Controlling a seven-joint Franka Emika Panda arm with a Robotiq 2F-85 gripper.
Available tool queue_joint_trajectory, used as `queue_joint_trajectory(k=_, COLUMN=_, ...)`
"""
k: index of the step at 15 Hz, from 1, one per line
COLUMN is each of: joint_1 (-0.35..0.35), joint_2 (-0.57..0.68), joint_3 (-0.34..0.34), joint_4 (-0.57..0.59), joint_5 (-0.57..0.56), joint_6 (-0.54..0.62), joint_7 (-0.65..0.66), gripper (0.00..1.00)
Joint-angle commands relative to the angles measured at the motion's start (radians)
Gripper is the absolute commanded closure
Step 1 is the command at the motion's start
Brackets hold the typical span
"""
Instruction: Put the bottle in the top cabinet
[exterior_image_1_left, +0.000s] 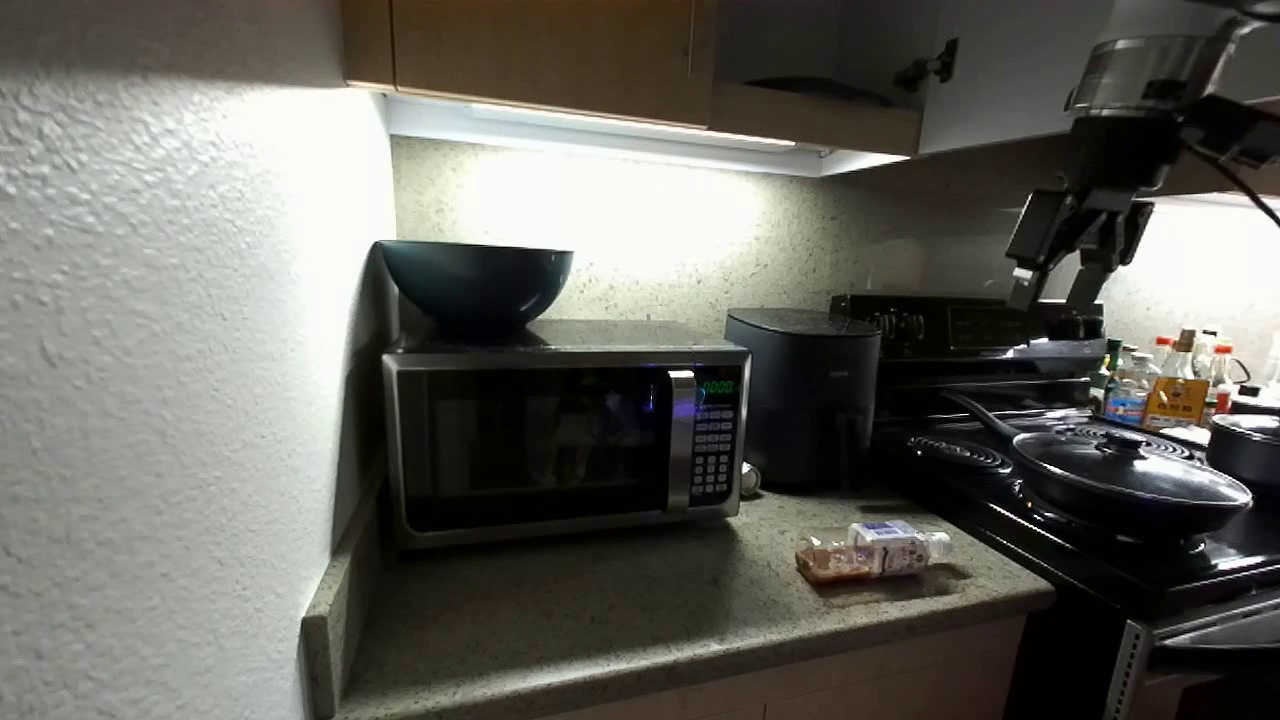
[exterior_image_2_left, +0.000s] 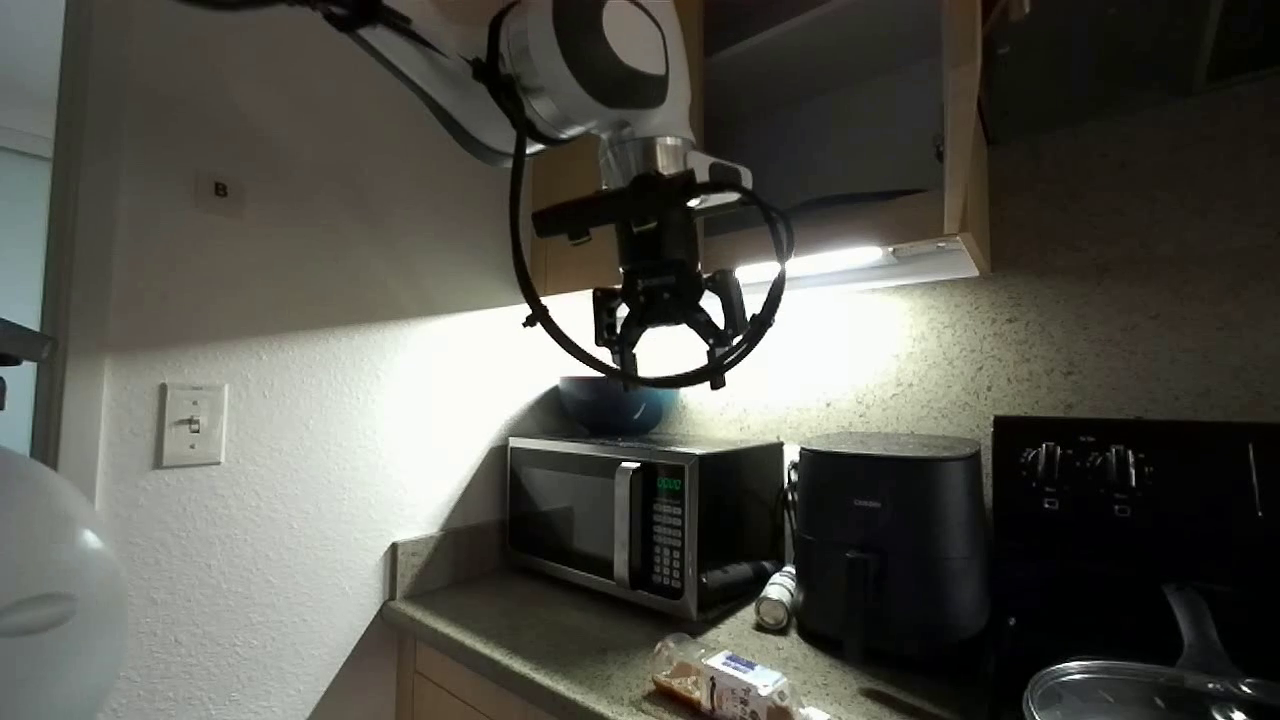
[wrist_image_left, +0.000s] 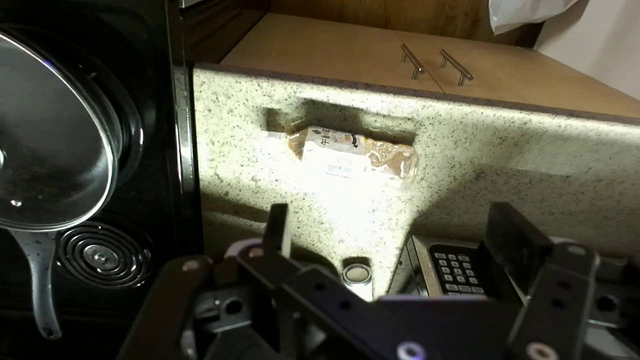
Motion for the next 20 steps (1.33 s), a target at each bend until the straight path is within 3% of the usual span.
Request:
queue_joint_trajectory(k=1, joint_1=0.007, joint_2=0.115, joint_3=0.007, joint_4=0.035, joint_5=0.0, joint_6=0.05, joint_7=-0.022, gripper=0.0)
queue_joint_trajectory(k=7, joint_1=0.018, joint_2=0.255, joint_3=0.02, joint_4=0.084, joint_5=0.005, joint_6=-0.033, joint_7=-0.03, gripper=0.0)
queue_joint_trajectory(k=8, joint_1=0.008, joint_2=0.213, joint_3=0.021, joint_4=0.047, joint_5=0.003, joint_6=0.014, joint_7=-0.002, gripper=0.0)
queue_joint_trajectory(k=13, joint_1=0.014, joint_2=0.254, joint_3=0.024, joint_4=0.073, joint_5=0.003, joint_6=-0.014, joint_7=-0.002, gripper=0.0)
queue_joint_trajectory(k=20, joint_1=0.02, joint_2=0.424, joint_3=0.023, joint_4=0.093, joint_5=0.013, joint_6=0.112, joint_7=-0.021, gripper=0.0)
